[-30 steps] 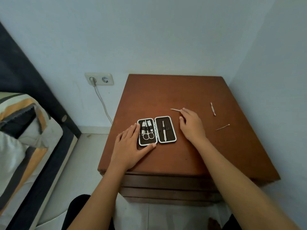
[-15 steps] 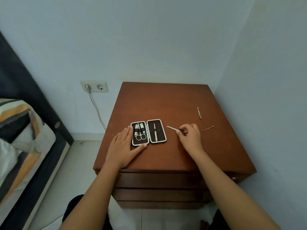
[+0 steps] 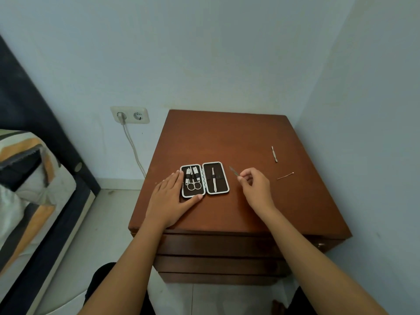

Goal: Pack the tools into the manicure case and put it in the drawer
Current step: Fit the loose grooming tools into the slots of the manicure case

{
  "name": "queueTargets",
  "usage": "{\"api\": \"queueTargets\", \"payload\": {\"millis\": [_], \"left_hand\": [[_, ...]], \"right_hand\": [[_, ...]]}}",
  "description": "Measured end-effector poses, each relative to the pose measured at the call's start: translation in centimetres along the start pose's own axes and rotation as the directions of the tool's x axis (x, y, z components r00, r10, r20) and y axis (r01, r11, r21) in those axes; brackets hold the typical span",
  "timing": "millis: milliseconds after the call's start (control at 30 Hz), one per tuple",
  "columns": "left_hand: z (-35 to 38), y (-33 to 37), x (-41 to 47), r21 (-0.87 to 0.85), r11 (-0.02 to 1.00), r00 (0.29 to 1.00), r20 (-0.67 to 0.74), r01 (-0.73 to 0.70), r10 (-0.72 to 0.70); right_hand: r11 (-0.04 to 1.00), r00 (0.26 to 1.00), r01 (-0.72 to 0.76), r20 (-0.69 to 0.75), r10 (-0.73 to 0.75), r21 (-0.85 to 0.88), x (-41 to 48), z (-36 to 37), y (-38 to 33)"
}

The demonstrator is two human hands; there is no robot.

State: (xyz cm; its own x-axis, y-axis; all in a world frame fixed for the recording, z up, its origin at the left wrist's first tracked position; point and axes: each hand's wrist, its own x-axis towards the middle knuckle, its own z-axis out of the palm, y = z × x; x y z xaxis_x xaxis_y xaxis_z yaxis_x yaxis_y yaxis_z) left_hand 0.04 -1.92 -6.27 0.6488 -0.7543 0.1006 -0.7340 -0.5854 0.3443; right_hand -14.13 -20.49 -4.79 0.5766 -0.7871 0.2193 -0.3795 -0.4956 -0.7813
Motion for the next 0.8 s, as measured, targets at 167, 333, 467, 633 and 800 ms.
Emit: {"api": "queueTargets", "payload": {"millis": [167, 333, 467, 633, 800], "left_hand": [[0.1, 0.0, 0.0, 0.004, 1.000, 1.000, -0.007, 0.006, -0.006], [0.2, -0.2, 0.1, 0.007, 1.000, 1.000, -0.014, 0.000, 0.000], [0.2, -0.2, 0.2, 0.007, 1.000, 1.000, -0.017, -0.008, 0.008], [0.1, -0.1, 0.1, 0.006, 1.000, 1.000, -0.014, -0.004, 0.004], [0.0, 0.0, 0.0, 0.011, 1.000, 1.000, -0.017, -0.007, 0.007]], "right_hand": [[0.973, 0.967, 0.230, 0.116, -0.228, -0.002, -1.8, 2.2, -2.2], [0.942, 0.937, 0.328, 0.156, -0.314, -0.072, -2.8, 2.8, -2.2], [0.917, 0.920, 0.378, 0.163, -0.357, -0.125, -3.5, 2.3, -2.3], [0.923, 0.927, 0.352, 0.196, -0.320, -0.154, -4.5, 2.5, -2.3], [0.937, 0.936, 0.305, 0.237, -0.262, -0.171, -4.5, 2.6, -2.8]]}}
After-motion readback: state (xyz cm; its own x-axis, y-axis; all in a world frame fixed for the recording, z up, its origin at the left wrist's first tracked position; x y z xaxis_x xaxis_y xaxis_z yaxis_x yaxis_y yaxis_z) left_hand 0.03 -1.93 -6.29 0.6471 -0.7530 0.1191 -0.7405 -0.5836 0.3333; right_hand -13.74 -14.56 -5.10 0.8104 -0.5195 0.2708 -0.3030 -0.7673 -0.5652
